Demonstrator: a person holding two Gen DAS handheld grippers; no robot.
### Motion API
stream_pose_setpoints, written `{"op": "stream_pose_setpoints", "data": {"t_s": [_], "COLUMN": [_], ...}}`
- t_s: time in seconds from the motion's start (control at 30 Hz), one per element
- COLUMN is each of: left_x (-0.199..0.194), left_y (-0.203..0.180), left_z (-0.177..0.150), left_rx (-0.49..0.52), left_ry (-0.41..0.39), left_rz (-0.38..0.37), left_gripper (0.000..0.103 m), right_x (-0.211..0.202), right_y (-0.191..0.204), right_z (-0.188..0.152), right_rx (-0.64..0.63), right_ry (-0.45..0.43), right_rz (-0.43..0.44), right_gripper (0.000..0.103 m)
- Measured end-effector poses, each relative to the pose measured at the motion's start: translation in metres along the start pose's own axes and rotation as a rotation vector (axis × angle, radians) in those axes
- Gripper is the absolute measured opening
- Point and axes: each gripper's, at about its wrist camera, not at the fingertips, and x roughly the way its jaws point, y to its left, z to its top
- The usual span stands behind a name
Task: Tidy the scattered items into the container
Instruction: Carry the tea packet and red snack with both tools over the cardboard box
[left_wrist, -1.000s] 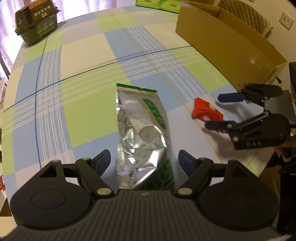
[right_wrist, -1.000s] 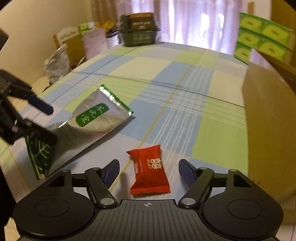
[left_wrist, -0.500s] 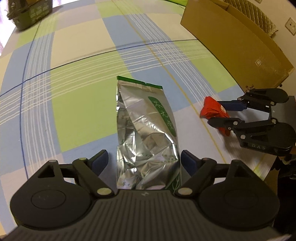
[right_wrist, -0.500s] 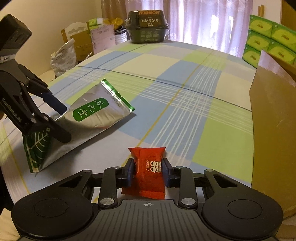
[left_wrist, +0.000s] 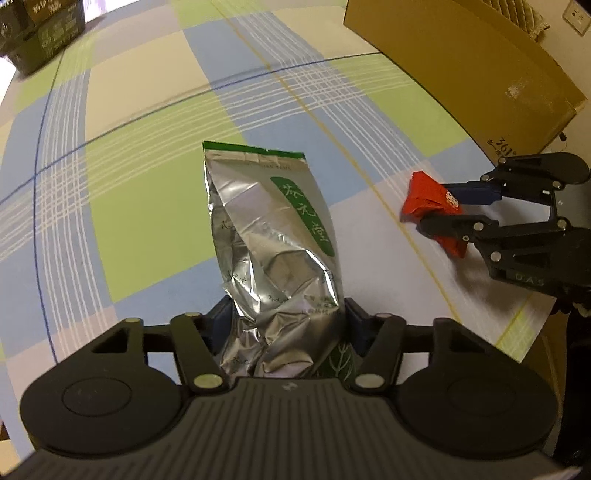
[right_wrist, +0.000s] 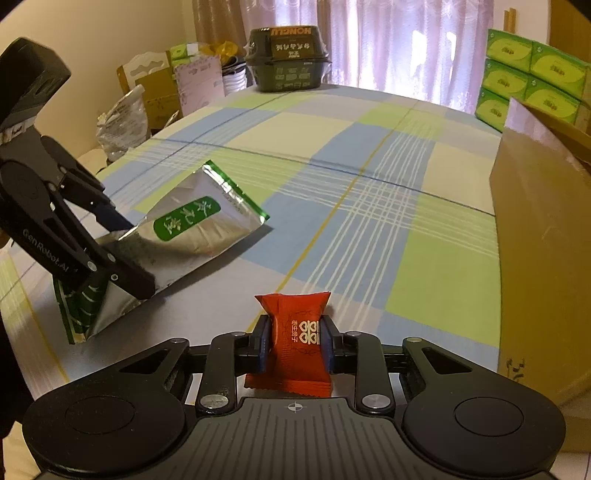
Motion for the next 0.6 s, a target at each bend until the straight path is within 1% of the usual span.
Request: {"op": "stream_pose_setpoints", "data": {"t_s": [0.3,0.6], "left_x": [-0.021,-0.048], "left_y": [-0.005,-0.013], "left_z": [-0.012,-0.016], "left_rx": [-0.029,-0.032], "left_ry": [-0.044,-0.092], "left_rz": [-0.001,0.008], "left_gripper": [0.053,0.053], "right_x": [-0.016,-0.041], "right_y": [0.003,0.012], "right_z": [0.005,0.009], "right_rx": [-0.005,-0.011], "right_ry": [-0.028,-0.068], "right_rz": [-0.012,-0.043], "right_gripper": [0.03,0.03]}}
